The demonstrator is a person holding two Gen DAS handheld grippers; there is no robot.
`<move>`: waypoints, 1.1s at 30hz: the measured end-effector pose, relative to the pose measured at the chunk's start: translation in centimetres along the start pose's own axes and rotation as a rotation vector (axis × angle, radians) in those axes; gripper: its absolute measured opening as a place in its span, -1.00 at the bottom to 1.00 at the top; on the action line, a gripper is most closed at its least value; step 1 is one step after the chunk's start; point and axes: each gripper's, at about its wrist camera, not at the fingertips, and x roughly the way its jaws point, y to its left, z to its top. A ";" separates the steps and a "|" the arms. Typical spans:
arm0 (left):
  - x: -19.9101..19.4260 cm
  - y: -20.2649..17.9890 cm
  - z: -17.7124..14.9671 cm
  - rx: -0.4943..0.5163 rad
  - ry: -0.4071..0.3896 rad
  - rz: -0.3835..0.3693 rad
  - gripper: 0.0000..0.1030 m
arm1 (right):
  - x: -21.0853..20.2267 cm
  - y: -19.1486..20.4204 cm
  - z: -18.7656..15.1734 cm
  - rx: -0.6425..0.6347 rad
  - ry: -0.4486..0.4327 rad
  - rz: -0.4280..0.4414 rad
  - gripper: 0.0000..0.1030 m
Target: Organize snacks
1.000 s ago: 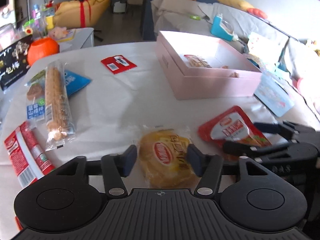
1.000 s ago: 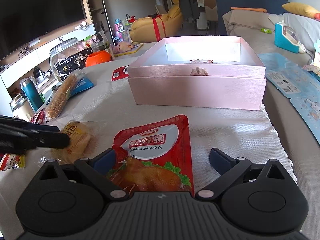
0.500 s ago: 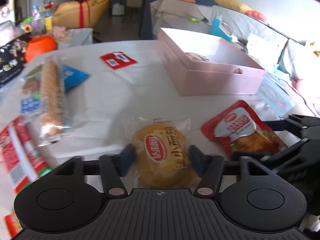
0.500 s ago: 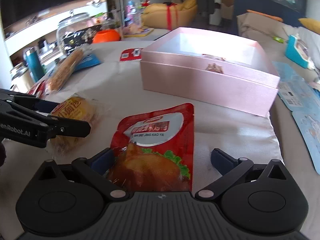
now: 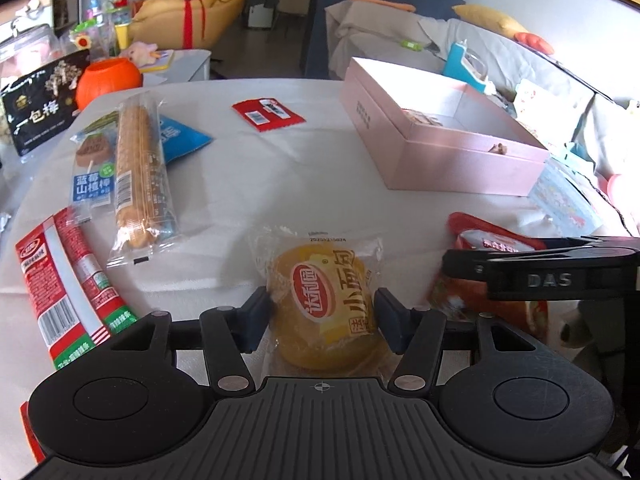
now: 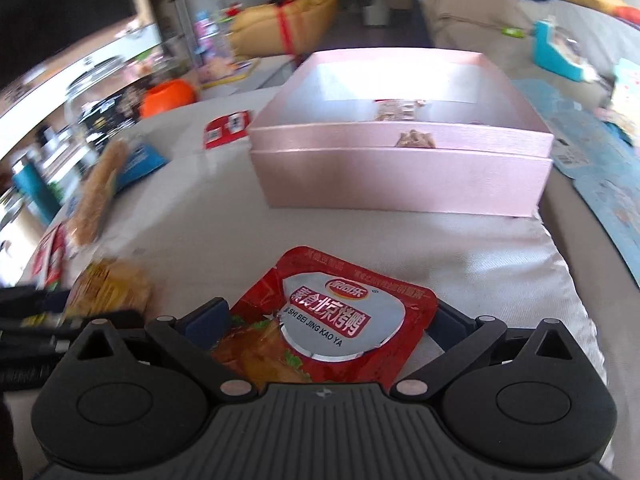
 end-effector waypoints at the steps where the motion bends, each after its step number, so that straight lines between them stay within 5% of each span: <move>1: 0.0 0.0 -0.1 0.002 -0.003 0.002 0.21 | 0.2 0.3 0.1 -0.001 0.001 -0.015 1.00; 7: 0.0 0.0 -0.1 0.003 -0.008 0.002 0.21 | 0.6 0.7 0.6 0.035 0.014 -0.035 1.00; 20: -0.1 -0.1 -0.2 -0.006 -0.008 0.005 0.21 | -4.3 -2.3 -2.4 -0.277 -0.005 0.087 0.97; 27: -0.1 -0.4 -0.2 -0.011 -0.003 0.015 0.21 | -6.9 -4.6 -2.1 -0.114 0.086 0.143 0.94; 30: 0.0 -0.4 -0.2 -0.012 -0.004 0.016 0.21 | -6.3 -4.4 -2.6 -0.051 0.158 0.252 0.89; 33: -0.1 -0.4 -0.3 -0.009 -0.003 0.014 0.21 | -5.4 -3.4 -2.7 -0.036 0.133 0.258 0.90</move>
